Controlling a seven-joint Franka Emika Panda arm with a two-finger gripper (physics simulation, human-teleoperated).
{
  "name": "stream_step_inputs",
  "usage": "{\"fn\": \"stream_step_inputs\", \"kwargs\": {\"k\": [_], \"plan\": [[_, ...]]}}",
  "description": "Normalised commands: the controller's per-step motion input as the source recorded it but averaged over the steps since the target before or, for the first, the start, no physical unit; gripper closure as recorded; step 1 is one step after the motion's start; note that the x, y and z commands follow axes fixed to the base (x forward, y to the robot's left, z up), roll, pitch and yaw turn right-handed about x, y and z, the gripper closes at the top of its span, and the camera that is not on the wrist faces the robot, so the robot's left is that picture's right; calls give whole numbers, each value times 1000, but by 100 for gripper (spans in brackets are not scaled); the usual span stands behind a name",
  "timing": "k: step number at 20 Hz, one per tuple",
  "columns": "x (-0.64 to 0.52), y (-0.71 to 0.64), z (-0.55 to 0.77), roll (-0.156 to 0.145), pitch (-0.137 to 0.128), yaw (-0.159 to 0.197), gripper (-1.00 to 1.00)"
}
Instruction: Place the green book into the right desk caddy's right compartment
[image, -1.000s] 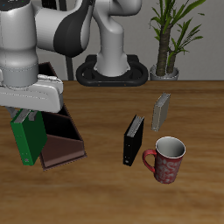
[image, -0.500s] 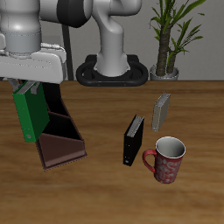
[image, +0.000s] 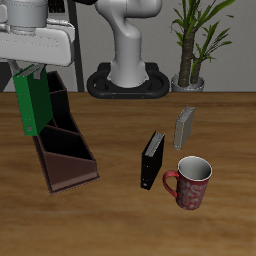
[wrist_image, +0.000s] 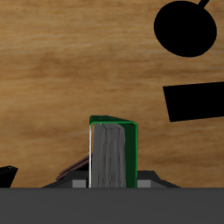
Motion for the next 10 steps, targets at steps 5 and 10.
{"fn": "stream_step_inputs", "kwargs": {"k": [5, 10], "plan": [[-293, -161, 189, -69, -3, -62, 100], [-589, -188, 250, -51, -22, -103, 100]]}}
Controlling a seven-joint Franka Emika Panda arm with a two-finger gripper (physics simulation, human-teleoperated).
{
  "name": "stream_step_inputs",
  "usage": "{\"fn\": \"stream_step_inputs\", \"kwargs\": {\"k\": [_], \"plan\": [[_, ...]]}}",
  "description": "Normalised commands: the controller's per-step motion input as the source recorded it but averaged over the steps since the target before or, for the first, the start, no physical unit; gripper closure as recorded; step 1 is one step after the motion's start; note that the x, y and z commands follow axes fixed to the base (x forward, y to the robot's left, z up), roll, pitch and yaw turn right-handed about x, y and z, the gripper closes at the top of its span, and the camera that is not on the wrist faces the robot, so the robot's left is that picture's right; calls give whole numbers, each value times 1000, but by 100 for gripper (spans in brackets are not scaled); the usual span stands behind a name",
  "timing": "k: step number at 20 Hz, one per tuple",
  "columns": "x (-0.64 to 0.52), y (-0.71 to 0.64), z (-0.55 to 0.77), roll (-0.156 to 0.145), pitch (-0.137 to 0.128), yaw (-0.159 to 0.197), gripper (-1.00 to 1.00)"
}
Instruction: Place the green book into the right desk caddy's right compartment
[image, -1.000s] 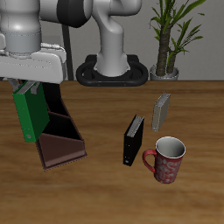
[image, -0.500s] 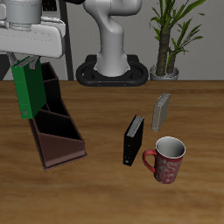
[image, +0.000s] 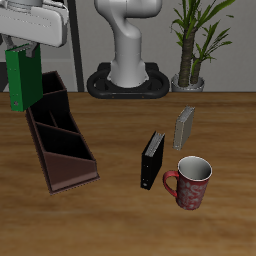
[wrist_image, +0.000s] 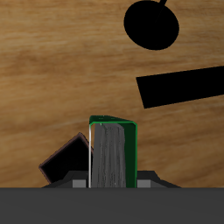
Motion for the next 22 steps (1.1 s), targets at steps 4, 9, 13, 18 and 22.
{"fn": "stream_step_inputs", "kwargs": {"k": [4, 9, 13, 18, 22], "plan": [[-835, 169, 314, 42, -72, -71, 100], [-685, 177, 214, 31, -46, -7, 100], [-478, -5, 5, -46, 36, -13, 100], [-242, -96, -126, -41, 77, 5, 100], [-462, -142, -57, -35, -24, 6, 100]]}}
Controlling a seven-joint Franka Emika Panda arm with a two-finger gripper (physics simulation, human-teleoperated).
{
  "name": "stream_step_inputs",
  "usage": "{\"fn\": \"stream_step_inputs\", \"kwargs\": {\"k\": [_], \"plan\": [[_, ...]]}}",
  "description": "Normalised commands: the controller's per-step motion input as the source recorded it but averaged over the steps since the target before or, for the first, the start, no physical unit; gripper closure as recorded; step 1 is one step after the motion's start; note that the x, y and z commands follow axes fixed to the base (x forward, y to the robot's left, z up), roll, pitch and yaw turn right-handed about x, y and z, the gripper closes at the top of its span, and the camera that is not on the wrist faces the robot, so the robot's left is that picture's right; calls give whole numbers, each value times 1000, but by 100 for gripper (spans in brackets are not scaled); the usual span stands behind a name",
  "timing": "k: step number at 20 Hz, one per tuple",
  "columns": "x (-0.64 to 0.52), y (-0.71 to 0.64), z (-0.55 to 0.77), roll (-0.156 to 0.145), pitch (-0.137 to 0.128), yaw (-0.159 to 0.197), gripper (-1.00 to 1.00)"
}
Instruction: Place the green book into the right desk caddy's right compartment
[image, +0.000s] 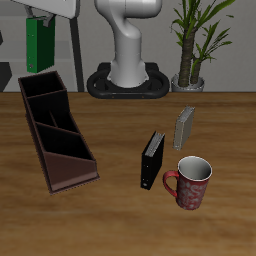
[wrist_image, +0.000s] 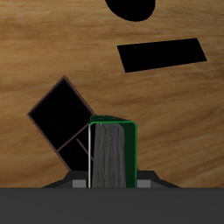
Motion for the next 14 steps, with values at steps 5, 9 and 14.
{"fn": "stream_step_inputs", "kwargs": {"k": [5, 9, 14], "plan": [[-469, 62, -115, -10, -12, 11, 100], [-452, -20, -22, -21, 4, 16, 100], [-318, -210, 19, -46, -17, -55, 100]]}}
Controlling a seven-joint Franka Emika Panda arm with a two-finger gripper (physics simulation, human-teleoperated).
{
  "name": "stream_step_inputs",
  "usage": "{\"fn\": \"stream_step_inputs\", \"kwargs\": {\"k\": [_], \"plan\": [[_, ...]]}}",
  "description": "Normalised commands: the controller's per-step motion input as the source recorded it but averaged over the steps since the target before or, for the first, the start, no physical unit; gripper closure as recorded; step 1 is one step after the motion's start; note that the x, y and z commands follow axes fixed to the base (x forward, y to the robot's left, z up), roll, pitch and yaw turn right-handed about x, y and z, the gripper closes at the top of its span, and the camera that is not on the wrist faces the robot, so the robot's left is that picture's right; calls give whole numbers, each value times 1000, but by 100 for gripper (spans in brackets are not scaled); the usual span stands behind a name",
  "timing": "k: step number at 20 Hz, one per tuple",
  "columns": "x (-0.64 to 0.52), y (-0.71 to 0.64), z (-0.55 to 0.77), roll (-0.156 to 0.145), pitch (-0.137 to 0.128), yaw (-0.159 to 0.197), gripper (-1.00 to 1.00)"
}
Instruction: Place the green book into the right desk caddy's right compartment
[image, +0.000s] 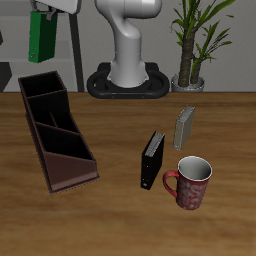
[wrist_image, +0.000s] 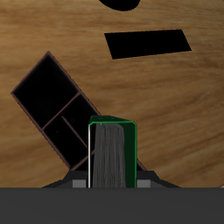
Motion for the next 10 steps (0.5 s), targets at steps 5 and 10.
{"fn": "stream_step_inputs", "kwargs": {"k": [5, 10], "plan": [[-108, -123, -88, -20, 28, -12, 100], [-179, 23, -202, -11, 20, 13, 100]]}}
